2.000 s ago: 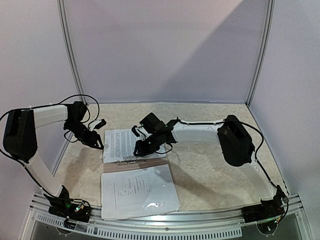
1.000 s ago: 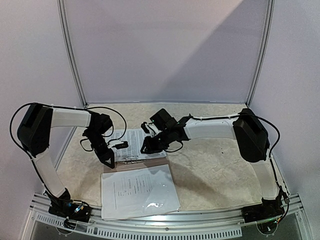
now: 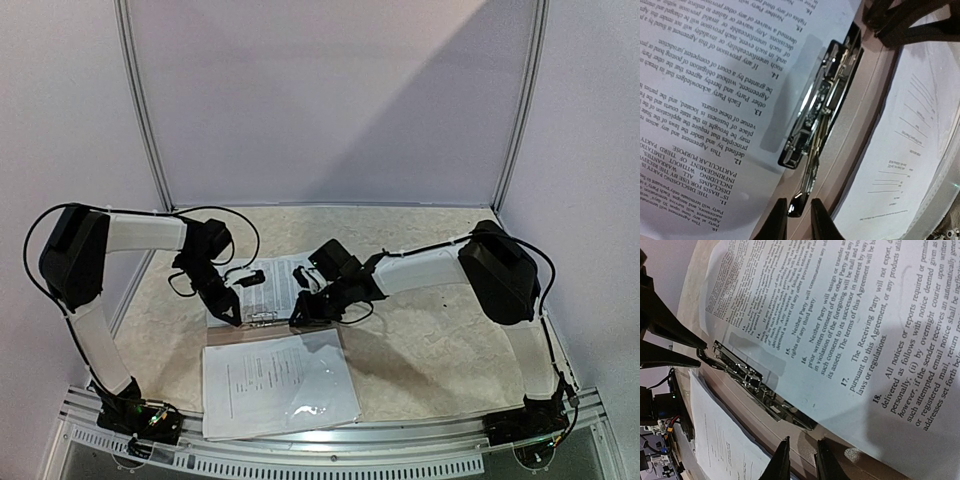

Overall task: Put the files into the folder
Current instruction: Close the spring clip on the folder.

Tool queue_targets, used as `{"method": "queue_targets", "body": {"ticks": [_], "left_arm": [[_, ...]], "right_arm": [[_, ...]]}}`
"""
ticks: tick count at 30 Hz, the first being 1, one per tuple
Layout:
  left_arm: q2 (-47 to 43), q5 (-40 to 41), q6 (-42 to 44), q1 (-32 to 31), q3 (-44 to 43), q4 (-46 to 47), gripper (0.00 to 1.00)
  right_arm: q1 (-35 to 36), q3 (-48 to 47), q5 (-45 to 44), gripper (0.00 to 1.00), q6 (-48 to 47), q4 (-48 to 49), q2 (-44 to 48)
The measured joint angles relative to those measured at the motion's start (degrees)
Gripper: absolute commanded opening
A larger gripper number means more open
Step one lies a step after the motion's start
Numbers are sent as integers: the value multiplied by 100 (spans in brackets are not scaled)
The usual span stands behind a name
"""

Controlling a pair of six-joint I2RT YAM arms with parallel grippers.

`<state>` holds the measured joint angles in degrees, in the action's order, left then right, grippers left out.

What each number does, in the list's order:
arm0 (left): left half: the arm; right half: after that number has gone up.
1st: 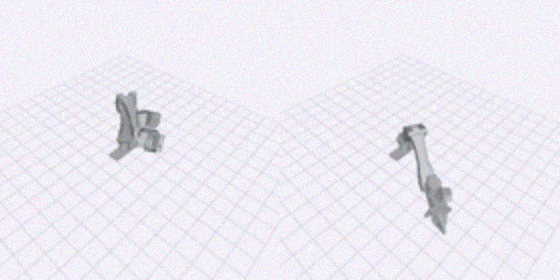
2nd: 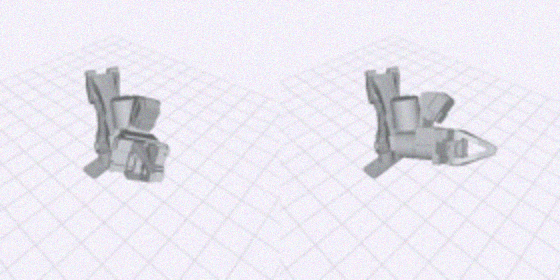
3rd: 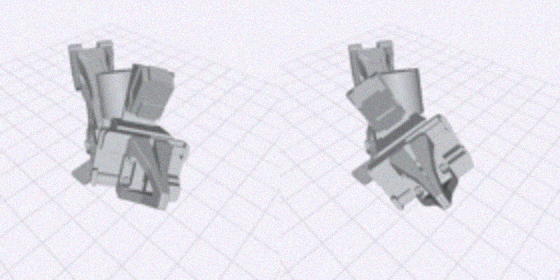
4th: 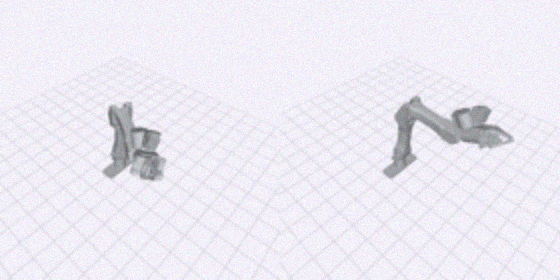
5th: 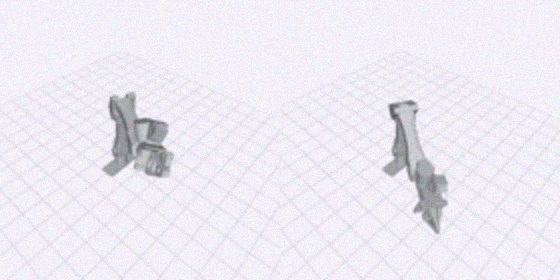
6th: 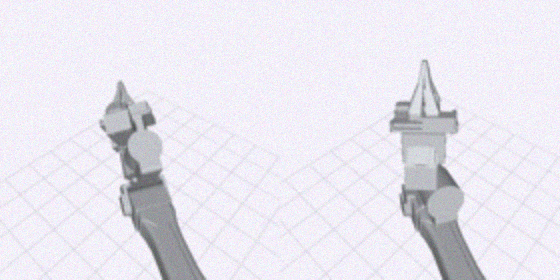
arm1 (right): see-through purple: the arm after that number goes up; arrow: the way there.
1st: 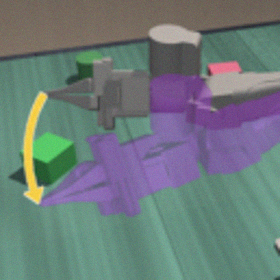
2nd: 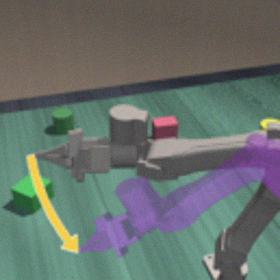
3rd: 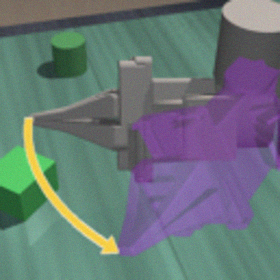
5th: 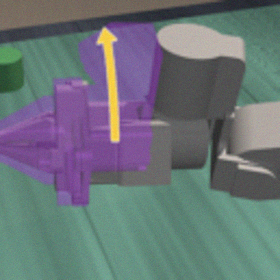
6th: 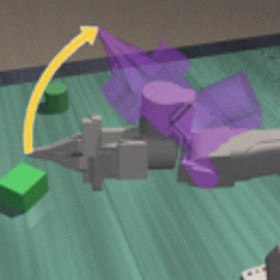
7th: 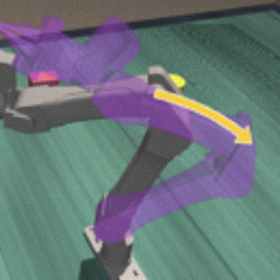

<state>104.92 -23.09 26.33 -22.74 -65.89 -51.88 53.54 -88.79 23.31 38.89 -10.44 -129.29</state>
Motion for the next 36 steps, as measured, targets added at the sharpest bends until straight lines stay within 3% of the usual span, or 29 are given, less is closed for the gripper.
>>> {"method": "queue_targets", "body": {"ticks": [18,29,36], "left_arm": [[2,-376,0,-85,-555,-350,19],[125,-457,7,-345,-870,-549,20],[127,-133,181,-323,-927,-763,21]], "right_arm": [[2,33,85,20,79,103,24],[0,31,-79,23,55,61,640],[0,33,-225,23,-37,-162,730]]}}
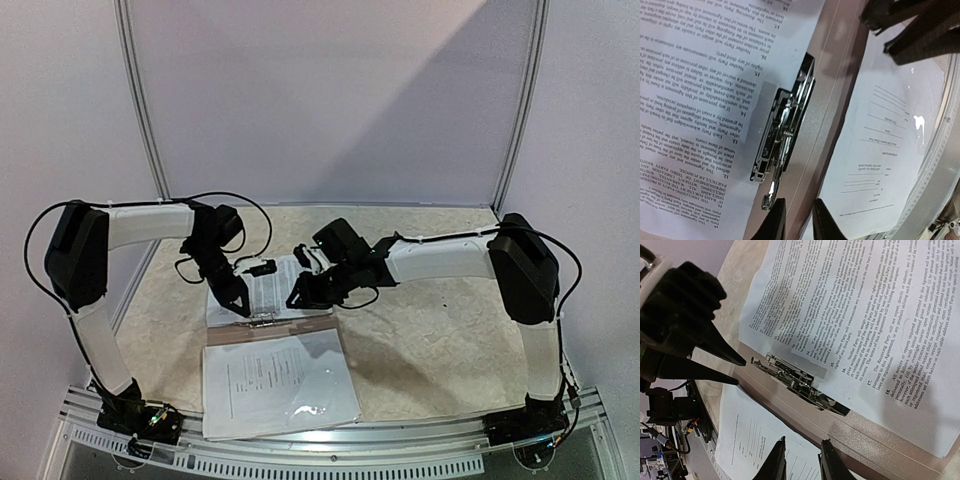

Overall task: Put the files into the folder
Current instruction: Close the spring clip on the folder.

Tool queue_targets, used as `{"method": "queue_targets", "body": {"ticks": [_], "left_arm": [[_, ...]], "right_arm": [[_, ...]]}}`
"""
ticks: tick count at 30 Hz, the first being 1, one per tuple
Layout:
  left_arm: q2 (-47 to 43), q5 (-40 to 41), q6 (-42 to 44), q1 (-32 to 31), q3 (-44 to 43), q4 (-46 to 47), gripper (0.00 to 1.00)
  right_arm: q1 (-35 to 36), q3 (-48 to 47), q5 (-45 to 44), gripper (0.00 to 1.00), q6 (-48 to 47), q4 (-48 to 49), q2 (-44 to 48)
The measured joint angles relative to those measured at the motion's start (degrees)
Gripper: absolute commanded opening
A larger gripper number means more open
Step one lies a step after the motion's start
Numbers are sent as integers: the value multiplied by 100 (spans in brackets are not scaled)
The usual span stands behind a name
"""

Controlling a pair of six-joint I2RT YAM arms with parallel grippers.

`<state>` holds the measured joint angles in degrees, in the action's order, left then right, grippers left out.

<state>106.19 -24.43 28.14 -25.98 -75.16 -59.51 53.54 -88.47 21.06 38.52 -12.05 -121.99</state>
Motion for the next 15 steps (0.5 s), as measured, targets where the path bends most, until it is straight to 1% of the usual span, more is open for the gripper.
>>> {"method": "queue_targets", "body": {"ticks": [8,15], "left_arm": [[0,468,168,238,470,13,17],[0,822,234,264,671,98,14]], "right_arm": [[0,0,4,24,7,-37,-2],[0,0,7,24,15,-35,-2]]}}
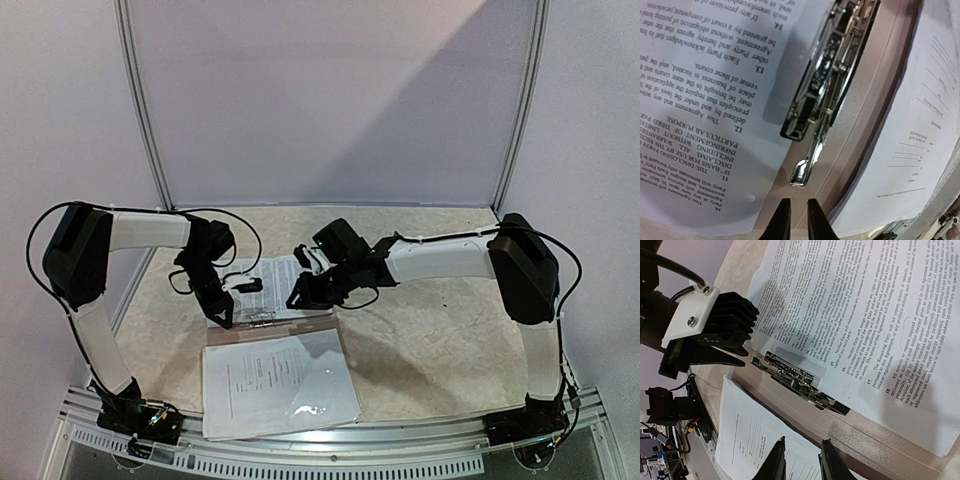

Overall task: Put the files into the folder
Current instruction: Close the spring clip on the folder.

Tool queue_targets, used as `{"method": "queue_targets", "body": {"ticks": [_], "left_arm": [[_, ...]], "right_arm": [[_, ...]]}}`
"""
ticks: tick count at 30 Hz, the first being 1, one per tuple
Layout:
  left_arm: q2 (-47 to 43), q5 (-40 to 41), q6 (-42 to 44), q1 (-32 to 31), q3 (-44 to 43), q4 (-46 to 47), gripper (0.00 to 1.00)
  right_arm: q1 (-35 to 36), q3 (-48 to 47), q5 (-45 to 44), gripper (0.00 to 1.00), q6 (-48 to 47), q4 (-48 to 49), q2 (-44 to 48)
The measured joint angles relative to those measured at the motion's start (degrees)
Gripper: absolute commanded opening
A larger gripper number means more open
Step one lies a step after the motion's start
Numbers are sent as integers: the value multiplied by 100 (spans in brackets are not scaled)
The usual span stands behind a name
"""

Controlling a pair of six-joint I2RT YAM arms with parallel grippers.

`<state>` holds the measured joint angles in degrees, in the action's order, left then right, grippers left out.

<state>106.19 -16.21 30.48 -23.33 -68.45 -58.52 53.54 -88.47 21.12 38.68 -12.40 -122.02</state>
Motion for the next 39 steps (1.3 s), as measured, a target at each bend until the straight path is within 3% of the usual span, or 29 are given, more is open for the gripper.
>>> {"method": "queue_targets", "body": {"ticks": [16,39], "left_arm": [[109,302,-195,-50,2,404,11],[229,-734,-382,-74,-380,28,11]], "right_arm": [[0,114,4,24,15,87,-4],[0,232,28,24,109,164,-11]]}}
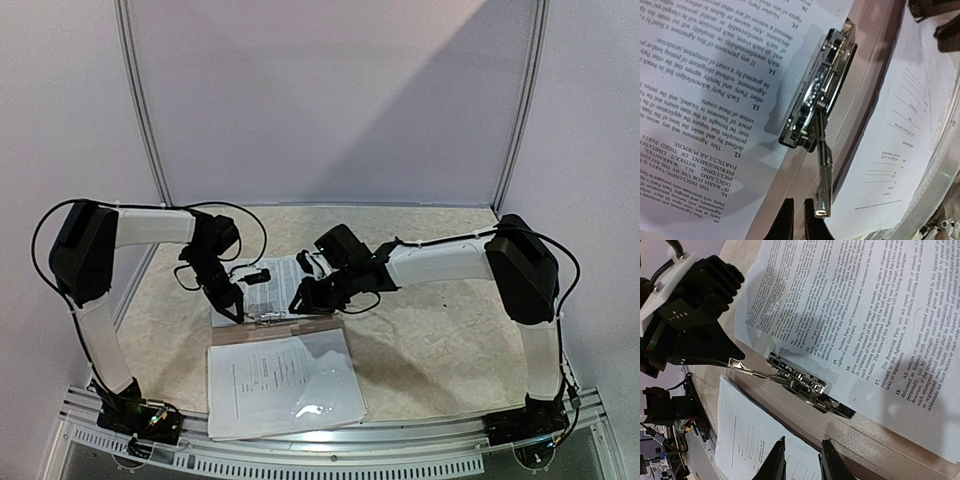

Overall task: Put the files into the folder
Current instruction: Close the spring clip on the folder, then clamp the file with the spring clip on the folder.

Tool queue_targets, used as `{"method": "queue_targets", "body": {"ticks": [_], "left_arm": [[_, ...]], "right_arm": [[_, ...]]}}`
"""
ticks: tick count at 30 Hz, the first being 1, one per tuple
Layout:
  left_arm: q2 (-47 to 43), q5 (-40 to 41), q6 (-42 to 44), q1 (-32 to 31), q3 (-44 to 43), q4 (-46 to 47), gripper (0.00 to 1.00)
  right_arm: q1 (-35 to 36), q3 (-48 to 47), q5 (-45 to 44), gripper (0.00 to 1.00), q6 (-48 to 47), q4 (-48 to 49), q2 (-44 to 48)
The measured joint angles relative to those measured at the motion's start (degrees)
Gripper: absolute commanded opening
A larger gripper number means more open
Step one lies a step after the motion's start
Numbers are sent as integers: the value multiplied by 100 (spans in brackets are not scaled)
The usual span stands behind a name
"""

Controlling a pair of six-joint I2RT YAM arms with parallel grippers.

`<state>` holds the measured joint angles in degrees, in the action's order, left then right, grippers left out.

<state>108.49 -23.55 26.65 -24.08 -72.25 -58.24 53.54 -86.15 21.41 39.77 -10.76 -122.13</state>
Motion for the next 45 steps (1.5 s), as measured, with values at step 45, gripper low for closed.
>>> {"method": "queue_targets", "body": {"ticks": [45], "left_arm": [[-190,-79,-485,-544,-256,391,16]], "right_arm": [[-2,-101,-304,35,-326,-140,280]]}}
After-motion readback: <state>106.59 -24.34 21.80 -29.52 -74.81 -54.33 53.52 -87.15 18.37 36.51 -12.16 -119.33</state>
